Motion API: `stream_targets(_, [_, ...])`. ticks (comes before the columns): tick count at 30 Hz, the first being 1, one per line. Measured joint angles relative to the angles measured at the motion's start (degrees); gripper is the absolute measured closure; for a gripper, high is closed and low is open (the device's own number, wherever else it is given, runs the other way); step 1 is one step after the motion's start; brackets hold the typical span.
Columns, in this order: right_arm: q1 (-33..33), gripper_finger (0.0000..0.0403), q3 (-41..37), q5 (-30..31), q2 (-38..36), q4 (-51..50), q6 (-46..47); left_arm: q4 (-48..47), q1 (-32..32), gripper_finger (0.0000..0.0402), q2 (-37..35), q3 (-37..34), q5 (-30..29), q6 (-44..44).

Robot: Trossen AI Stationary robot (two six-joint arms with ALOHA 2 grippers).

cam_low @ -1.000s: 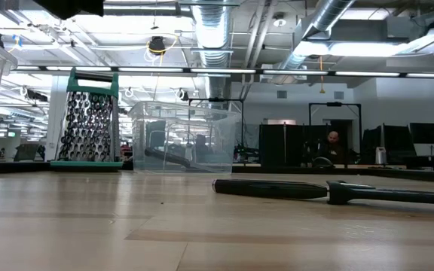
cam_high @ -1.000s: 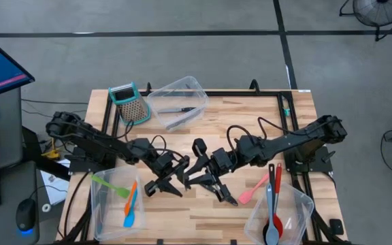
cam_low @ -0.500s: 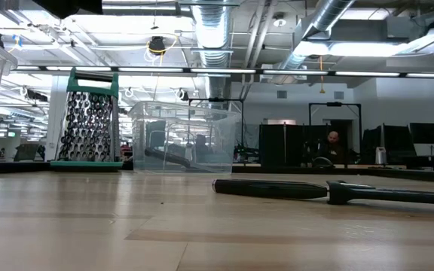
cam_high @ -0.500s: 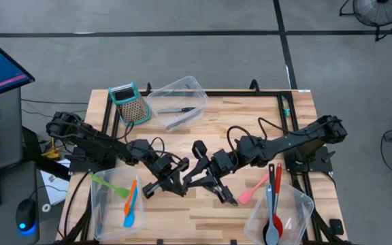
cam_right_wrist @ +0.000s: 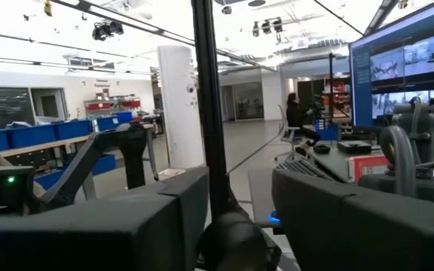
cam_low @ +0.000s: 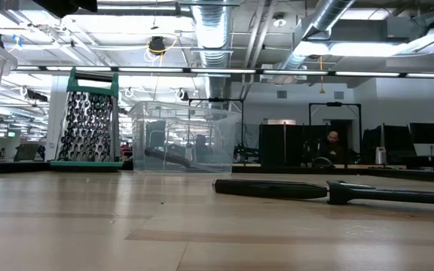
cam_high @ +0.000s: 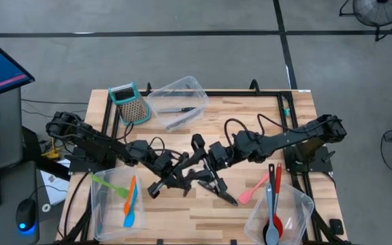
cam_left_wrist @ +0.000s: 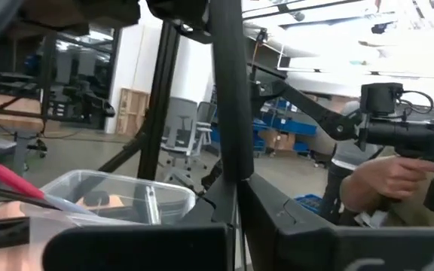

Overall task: Pick & Place Kitchen Items
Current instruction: Put the black knife into the top transparent bin

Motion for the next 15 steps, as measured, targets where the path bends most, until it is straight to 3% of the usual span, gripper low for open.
stream_targets(6, [-1.08,0.0228,0.00,-0.03,0.00,0.02,0.48,0.06,0.31,0.0401,0.00,0.01,-2.51,0.16])
stream_targets(15, [-1.31,0.0214,-0.03,-0.05,-4.34,-3.20,0.61,-1.91,1.95,0.0401,-4.41,-2.60,-7.63,1.45])
